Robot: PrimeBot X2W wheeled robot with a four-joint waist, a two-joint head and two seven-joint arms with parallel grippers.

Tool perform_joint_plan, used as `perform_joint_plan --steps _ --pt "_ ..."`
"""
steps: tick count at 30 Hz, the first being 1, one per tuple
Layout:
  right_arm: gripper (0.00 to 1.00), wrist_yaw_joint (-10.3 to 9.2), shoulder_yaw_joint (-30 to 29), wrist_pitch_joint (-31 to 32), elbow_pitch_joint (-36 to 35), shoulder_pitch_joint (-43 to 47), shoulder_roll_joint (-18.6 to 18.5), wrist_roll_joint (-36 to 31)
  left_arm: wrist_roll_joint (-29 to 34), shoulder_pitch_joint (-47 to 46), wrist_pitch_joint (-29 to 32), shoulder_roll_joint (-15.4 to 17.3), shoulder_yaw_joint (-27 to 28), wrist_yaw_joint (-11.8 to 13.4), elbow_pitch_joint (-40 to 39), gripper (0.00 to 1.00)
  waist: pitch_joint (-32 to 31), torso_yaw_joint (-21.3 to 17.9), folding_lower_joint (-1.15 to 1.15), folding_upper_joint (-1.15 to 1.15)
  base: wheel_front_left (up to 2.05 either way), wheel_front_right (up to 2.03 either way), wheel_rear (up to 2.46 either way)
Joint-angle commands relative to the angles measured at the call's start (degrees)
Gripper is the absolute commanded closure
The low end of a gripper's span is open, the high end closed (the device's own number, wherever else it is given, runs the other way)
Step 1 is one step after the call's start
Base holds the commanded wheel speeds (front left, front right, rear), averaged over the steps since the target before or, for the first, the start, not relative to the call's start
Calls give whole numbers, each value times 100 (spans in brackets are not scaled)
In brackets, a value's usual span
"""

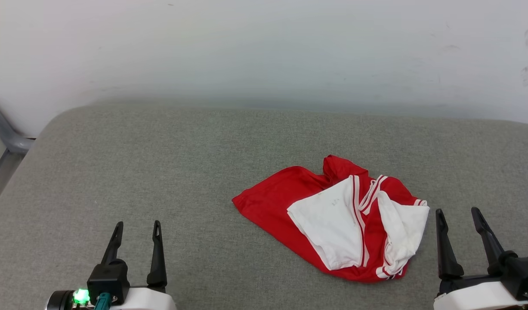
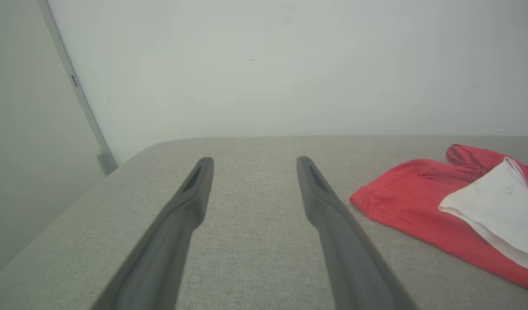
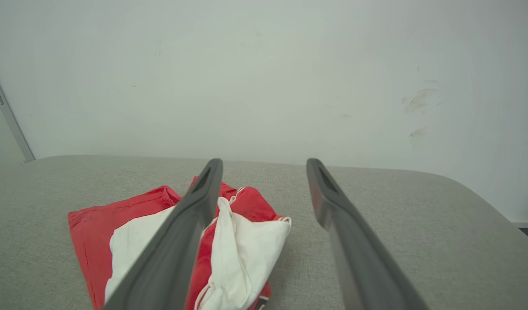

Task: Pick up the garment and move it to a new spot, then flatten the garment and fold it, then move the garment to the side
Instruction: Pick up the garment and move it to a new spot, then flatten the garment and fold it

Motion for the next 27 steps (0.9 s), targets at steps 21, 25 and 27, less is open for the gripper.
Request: perform_joint_plan --steps 21,25,27 --pt "0 -5 16 -12 160 53 11 72 633 125 -29 -442 533 -531 233 0 -61 4 0 0 0 0 0" --pt "0 -5 23 -12 159 36 11 74 670 109 -29 -465 561 -578 242 0 -60 4 0 0 0 0 0" --pt "0 -5 30 -12 161 20 11 72 693 85 -29 -482 573 -597 247 0 -59 0 0 0 0 0 0"
